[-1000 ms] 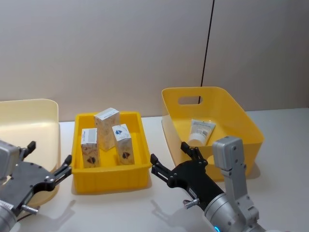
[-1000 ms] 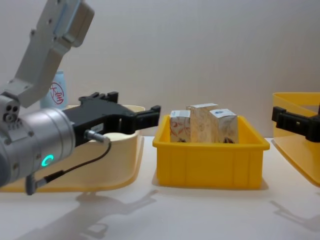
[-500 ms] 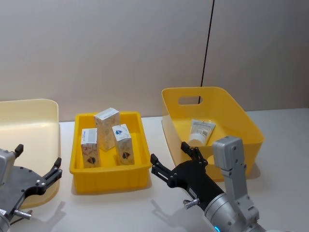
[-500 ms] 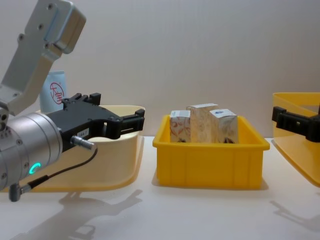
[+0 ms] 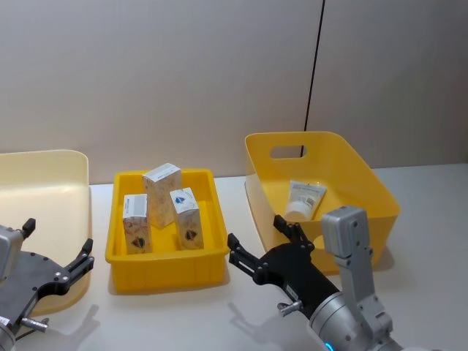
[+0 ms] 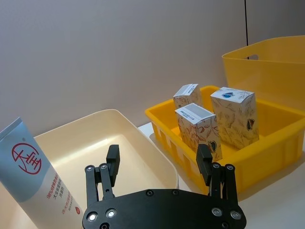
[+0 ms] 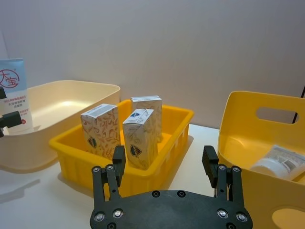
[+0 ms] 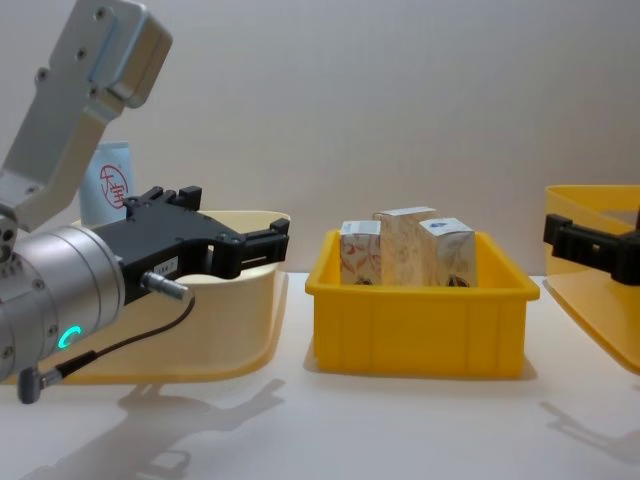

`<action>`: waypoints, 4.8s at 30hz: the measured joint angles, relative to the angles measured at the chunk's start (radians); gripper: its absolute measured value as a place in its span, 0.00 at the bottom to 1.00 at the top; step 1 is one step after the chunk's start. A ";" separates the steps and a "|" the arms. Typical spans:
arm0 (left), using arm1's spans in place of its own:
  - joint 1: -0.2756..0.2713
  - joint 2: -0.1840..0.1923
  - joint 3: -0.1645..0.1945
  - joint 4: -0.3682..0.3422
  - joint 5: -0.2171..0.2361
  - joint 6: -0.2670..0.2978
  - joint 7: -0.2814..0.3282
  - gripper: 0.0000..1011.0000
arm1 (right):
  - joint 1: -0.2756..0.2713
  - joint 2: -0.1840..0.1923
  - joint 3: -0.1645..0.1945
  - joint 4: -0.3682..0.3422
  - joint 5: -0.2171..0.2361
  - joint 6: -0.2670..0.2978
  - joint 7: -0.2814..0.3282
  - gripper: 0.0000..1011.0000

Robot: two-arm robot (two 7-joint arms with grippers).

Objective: Bimanual collaborative sorting of washing and personal care products

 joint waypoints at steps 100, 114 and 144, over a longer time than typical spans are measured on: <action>0.000 0.000 0.000 0.001 0.000 -0.001 0.000 0.99 | 0.448 -0.162 -0.118 0.475 -0.165 0.132 0.120 0.99; 0.000 0.000 0.000 0.001 0.000 -0.001 0.000 0.99 | 0.467 -0.182 -0.123 0.504 -0.192 0.142 0.096 0.86; 0.000 0.000 0.000 0.001 0.000 -0.001 0.000 0.99 | 0.461 -0.184 -0.094 0.490 -0.191 0.036 0.108 0.41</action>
